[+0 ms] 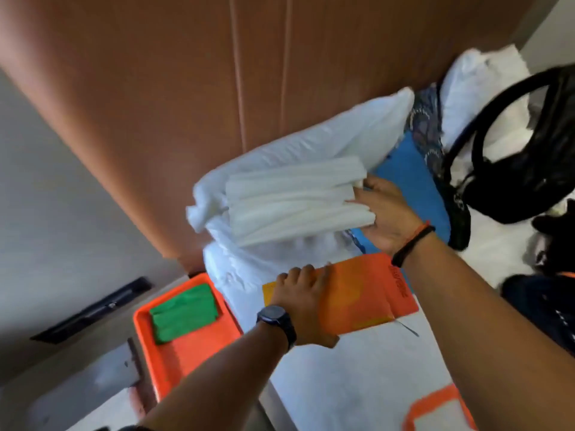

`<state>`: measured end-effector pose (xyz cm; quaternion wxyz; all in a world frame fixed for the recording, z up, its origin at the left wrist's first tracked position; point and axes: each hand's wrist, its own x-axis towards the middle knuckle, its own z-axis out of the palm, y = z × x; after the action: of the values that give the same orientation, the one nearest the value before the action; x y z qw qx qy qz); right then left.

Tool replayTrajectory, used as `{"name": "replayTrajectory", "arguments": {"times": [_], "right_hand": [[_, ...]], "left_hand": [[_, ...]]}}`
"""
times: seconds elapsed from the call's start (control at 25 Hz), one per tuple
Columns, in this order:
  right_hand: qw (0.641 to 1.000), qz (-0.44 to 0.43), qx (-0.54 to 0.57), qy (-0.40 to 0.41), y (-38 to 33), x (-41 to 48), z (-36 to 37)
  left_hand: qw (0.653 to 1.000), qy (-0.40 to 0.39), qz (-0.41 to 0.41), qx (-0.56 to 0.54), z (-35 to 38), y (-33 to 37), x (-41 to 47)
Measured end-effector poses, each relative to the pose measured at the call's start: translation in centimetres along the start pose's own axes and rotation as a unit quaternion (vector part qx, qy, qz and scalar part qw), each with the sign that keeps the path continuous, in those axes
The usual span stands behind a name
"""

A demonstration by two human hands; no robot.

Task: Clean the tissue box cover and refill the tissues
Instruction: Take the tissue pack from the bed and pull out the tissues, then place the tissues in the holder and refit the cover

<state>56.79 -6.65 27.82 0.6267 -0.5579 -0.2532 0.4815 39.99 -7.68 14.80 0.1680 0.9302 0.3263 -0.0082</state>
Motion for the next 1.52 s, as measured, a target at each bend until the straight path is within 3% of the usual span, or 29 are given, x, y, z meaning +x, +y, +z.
{"name": "replayTrajectory", "arguments": {"times": [0.16, 0.28, 0.36, 0.4, 0.44, 0.48, 0.56, 0.64, 0.76, 0.84, 0.92, 1.04, 1.12, 1.16, 1.2, 1.28, 1.32, 1.36, 1.44, 1.48, 1.52], "right_hand": [[0.997, 0.056, 0.011, 0.056, 8.8, 0.3, -8.8], [0.993, 0.088, 0.023, 0.07, 12.6, 0.7, -12.3], [0.993, 0.093, 0.04, 0.068, 13.3, 1.1, -13.2], [0.992, 0.093, 0.05, 0.065, 13.2, 1.3, -13.2], [0.992, 0.093, 0.058, 0.063, 12.8, 1.6, -13.1], [0.992, 0.093, 0.066, 0.058, 12.3, 2.1, -12.6], [0.992, 0.096, 0.075, 0.029, 10.7, 2.9, -10.8], [0.992, 0.1, 0.078, -0.025, 8.5, 3.6, -7.6], [0.982, 0.099, 0.076, -0.138, 5.5, 4.3, -2.1], [0.973, 0.107, 0.058, -0.197, 4.1, 4.4, 2.7], [0.965, 0.119, 0.022, -0.234, 3.8, 3.5, 7.5], [0.949, 0.139, -0.069, -0.274, 5.2, 1.8, 15.2], [0.932, 0.099, -0.167, -0.307, 6.3, 0.4, 21.3], [0.915, 0.029, -0.234, -0.328, 7.0, -0.4, 24.6], [0.883, -0.067, -0.301, -0.355, 7.7, -1.3, 28.0], [0.768, -0.259, -0.43, -0.397, 9.4, -3.4, 33.2], [0.704, -0.314, -0.495, -0.401, 10.6, -4.4, 35.2], [0.642, -0.346, -0.553, -0.403, 11.7, -5.2, 36.7], [0.557, -0.366, -0.62, -0.413, 13.7, -5.9, 38.0], [0.548, -0.357, -0.622, -0.431, 15.0, -6.2, 39.1], [0.56, -0.334, -0.611, -0.449, 16.0, -6.4, 40.0]], "left_hand": [[0.997, -0.069, 0.022, -0.013, 10.3, 4.0, 4.0], [0.994, -0.103, 0.031, -0.007, 13.9, 4.4, 5.7], [0.991, -0.097, 0.012, -0.093, 13.6, 3.5, 6.0], [0.977, -0.067, -0.033, -0.199, 12.8, 2.9, 5.9], [0.935, -0.018, -0.102, -0.34, 11.7, 2.1, 6.0], [0.86, 0.032, -0.175, -0.478, 10.4, 0.9, 6.2], [0.66, 0.062, -0.274, -0.697, 7.4, -1.8, 6.6], [0.482, -0.004, -0.26, -0.837, 4.5, -4.7, 6.3], [0.33, -0.037, -0.169, -0.928, 0.8, -7.7, 5.0], [0.23, 0.016, -0.154, -0.961, -1.4, -11.1, 2.3], [0.084, 0.036, -0.181, -0.979, -2.5, -15.1, -1.8], [0.107, 0.161, -0.3, -0.934, -2.0, -21.2, -9.8], [0.194, 0.232, -0.341, -0.89, -2.3, -23.4, -14.5], [0.232, 0.277, -0.343, -0.867, -2.4, -24.3, -16.6], [0.254, 0.326, -0.376, -0.83, -2.9, -25.1, -18.6], [0.254, 0.424, -0.479, -0.725, -2.7, -27.3, -22.9], [0.262, 0.469, -0.52, -0.664, -2.1, -28.6, -25.2], [0.299, 0.511, -0.532, -0.606, -1.7, -29.5, -27.5], [0.493, 0.519, -0.484, -0.503, -0.8, -30.2, -30.2], [0.593, 0.481, -0.451, -0.463, 0.3, -31.1, -31.6], [0.659, 0.434, -0.425, -0.443, 1.1, -31.9, -32.3]]}}
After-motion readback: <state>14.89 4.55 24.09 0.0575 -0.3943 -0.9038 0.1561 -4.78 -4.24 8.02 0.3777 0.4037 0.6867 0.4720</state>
